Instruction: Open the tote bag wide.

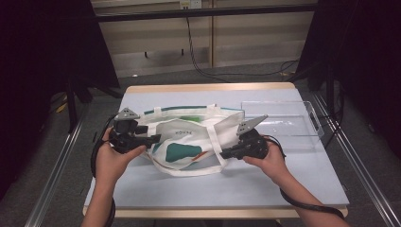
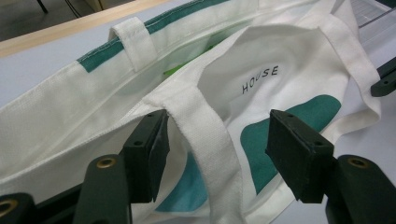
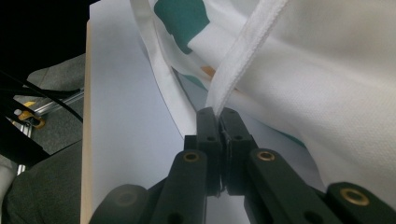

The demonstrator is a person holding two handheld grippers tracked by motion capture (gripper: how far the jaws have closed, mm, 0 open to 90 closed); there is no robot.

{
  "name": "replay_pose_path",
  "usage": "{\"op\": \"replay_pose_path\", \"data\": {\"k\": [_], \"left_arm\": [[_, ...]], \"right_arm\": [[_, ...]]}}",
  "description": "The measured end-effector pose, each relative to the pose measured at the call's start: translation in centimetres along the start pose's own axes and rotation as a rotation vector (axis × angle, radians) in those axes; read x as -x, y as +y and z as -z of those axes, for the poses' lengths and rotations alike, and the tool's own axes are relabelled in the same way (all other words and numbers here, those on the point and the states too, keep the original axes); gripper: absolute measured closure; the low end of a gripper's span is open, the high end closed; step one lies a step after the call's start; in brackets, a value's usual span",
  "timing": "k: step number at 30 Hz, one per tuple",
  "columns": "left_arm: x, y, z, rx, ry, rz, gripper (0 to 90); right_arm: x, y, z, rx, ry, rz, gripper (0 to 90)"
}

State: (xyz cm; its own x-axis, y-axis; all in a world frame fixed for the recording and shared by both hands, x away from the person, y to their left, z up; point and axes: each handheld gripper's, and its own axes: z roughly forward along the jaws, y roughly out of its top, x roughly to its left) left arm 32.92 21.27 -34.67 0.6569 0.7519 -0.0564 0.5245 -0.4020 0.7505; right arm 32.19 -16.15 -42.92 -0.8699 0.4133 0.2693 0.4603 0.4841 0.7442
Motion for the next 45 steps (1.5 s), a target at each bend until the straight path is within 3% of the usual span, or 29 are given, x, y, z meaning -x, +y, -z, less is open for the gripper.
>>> {"op": "replay_pose_path", "data": {"k": [3,9,11,15,16,18,19,22,24,27,33,38,45], "left_arm": [[0.0,0.1,0.1,0.011,-0.003,0.01,36.8],[0.3,0.7,0.2,-0.002,-0.001,-0.026,35.4],[0.3,1.1,0.1,0.006,-0.015,-0.028,34.7],[0.5,1.7,-0.3,0.008,-0.003,-0.023,32.9],[0.5,1.9,-0.3,-0.005,-0.008,-0.047,32.9],[0.6,2.2,-0.6,0.01,-0.009,-0.03,33.4],[0.6,2.4,-0.5,-0.013,-0.001,-0.052,33.4],[0.9,2.7,-1.1,0.01,-0.026,-0.052,32.9],[0.9,2.9,-1.5,-0.008,-0.038,-0.081,32.8],[1.1,3.1,-2.3,-0.005,-0.05,-0.077,32.0],[1.3,3.1,-4.1,-0.05,-0.076,-0.107,30.4],[1.5,3.0,-4.8,-0.065,-0.084,-0.151,30.9],[1.0,3.1,-5.5,-0.049,-0.083,-0.165,34.4]], "right_arm": [[0.1,-0.4,-0.2,-0.012,0.002,-0.007,87.5],[0.4,-1.1,-0.7,-0.024,0.012,-0.017,87.5],[0.4,-1.2,-0.7,-0.028,0.017,-0.02,87.5],[0.5,-1.5,-0.8,-0.037,0.017,-0.023,87.5],[0.5,-1.5,-0.8,-0.04,0.018,-0.025,87.5],[0.6,-1.7,-0.9,-0.046,0.017,-0.022,87.5],[0.5,-1.8,-0.9,-0.048,0.017,-0.025,87.5],[0.6,-1.9,-0.9,-0.055,0.02,-0.022,87.6],[0.6,-1.9,-0.9,-0.06,0.024,-0.022,87.6],[0.7,-2.0,-0.9,-0.067,0.022,-0.023,87.6],[0.6,-2.0,-0.8,-0.061,0.022,-0.02,87.6],[0.6,-1.9,-0.7,-0.053,0.023,-0.014,87.6],[0.5,-1.9,-0.7,-0.056,0.034,-0.02,87.6]]}}
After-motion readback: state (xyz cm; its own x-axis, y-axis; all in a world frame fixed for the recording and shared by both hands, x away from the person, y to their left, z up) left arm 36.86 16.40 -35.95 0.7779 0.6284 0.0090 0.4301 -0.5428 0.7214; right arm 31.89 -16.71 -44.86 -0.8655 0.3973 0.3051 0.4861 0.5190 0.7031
